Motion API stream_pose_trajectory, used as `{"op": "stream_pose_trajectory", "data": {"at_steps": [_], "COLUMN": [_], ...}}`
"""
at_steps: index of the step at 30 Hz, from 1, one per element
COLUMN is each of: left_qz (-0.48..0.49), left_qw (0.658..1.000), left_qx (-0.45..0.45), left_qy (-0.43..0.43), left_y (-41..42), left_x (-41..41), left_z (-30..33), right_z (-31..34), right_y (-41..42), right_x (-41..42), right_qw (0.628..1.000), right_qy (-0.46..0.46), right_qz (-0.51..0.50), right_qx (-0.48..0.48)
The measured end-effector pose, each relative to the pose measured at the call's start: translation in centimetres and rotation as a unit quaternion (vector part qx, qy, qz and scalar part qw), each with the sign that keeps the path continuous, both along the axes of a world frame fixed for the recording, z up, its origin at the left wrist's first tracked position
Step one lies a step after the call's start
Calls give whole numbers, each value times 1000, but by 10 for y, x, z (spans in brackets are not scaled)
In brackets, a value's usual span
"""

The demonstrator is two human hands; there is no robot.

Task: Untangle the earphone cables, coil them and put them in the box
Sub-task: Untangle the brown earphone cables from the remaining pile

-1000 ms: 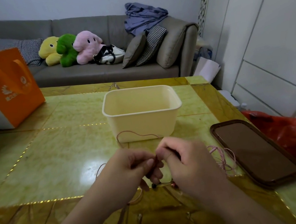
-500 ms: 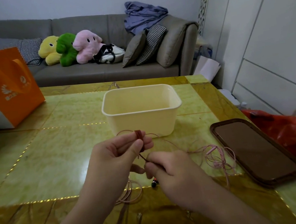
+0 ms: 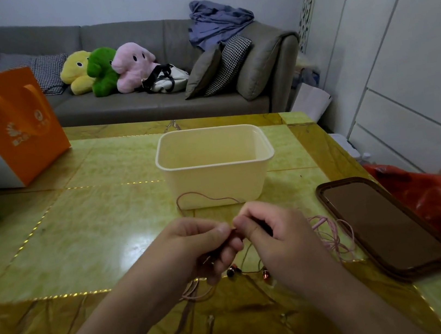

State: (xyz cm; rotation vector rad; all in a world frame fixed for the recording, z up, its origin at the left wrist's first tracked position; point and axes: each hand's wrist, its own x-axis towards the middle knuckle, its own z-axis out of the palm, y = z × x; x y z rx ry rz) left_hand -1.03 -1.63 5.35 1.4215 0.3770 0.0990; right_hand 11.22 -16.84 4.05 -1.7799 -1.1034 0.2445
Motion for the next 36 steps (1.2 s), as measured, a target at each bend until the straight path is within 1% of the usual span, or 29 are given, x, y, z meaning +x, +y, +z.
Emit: {"op": "stream_pose_trajectory", "data": {"at_steps": [3,5,8,12,18,22,27,33,36], "left_qz": [58,94,130,193,242,254,249,295,312], "left_qw": [992,984,977,962,948,929,909,902,896], "left_qx": [-89,-116,-118,-125,-123,-178,-234,-205,-198], "left_qy": [-64,-96,-123,-145,-165,-202,-238,-242,-245], "left_y": [1,1,0,0,5,4,6,17,21], "left_x": [2,3,5,8,7,9,8,7,6], "left_z": [-1,-1,-3,-4,-6,-3,1,0,0], "right_z": [-2,-4,-5,-2,-3,-5,-8,1,2], "right_y": [1,2,5,8,5,6,7,-2,-6], "right_x": [4,5,-1,-6,-2,0,1,20,30], "right_qw": [999,998,996,995,987,980,962,960,945], "right_qy": [39,61,60,50,121,136,187,216,293], "right_qz": [-10,2,27,39,68,93,134,129,115], "right_qx": [-4,-23,-67,-74,-80,-115,-145,-127,-88]}}
